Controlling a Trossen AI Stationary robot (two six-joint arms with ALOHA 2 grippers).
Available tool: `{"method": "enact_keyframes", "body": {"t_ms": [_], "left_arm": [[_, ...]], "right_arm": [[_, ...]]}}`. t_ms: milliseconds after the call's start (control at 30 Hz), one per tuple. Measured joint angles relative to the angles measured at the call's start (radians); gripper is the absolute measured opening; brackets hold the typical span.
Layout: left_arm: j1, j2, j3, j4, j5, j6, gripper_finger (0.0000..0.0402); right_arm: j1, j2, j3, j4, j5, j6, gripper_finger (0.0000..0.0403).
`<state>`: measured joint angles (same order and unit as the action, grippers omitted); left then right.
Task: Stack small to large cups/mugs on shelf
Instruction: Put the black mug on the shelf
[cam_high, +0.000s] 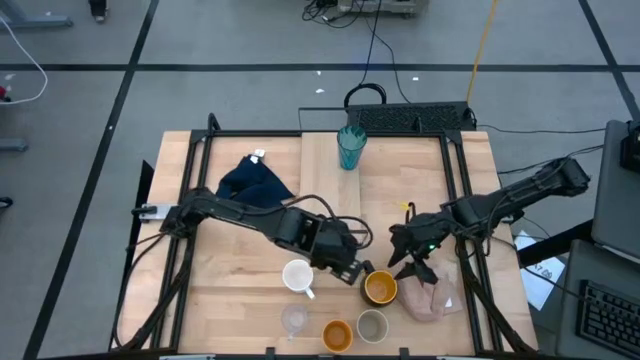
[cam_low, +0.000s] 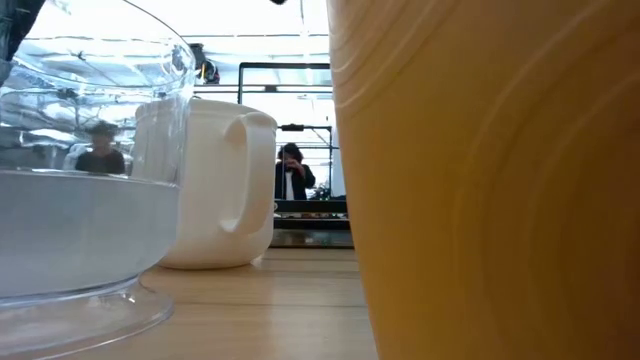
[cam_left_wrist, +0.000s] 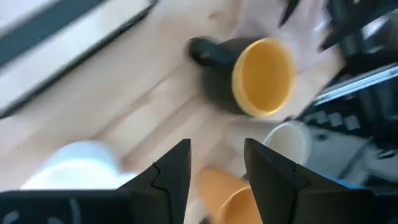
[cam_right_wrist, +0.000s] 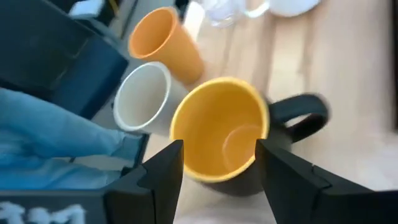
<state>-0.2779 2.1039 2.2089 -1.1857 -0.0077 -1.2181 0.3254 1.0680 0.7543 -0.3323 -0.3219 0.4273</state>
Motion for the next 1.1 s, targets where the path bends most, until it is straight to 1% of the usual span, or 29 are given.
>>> {"method": "enact_keyframes", "body": {"t_ms": [167,267,367,467,567,800,967,1100], "left_arm": [[0.006,-0.024,-0.001,-0.068,-0.049,0.055,0.0149],[0.011,-0.044,0.000,-0.082,-0.063,0.094,0.0149],[0.016,-0.049,0.000,-0.108,-0.079,0.148,0.0149],[0.023,-0.058,-0.003,-0.187,-0.096,0.187,0.0149],[0.032,-0.082,-0.001,-0.233,-0.100,0.249,0.0149],[0.026,-0.156,-0.001,-0.380,-0.152,0.351,0.0149],[0.039,-0.218,-0.002,-0.383,-0.230,0.399,0.0149],[0.056,-0.273,-0.002,-0.385,-0.257,0.416,0.0149]], "right_arm": [[-0.003,0.097,0.169,-0.260,0.082,-0.077,0.0192],[-0.004,0.145,0.246,-0.354,0.101,-0.093,0.0192],[-0.003,0.175,0.295,-0.333,0.102,-0.060,0.0192],[-0.003,0.202,0.334,-0.330,0.111,-0.017,0.0192],[-0.003,0.223,0.339,-0.342,0.111,0.031,0.0192],[0.016,0.244,0.339,-0.394,0.112,0.059,0.0192],[0.024,0.242,0.340,-0.399,0.112,0.111,0.0192],[0.046,0.248,0.340,-0.394,0.119,0.136,0.0192]]}}
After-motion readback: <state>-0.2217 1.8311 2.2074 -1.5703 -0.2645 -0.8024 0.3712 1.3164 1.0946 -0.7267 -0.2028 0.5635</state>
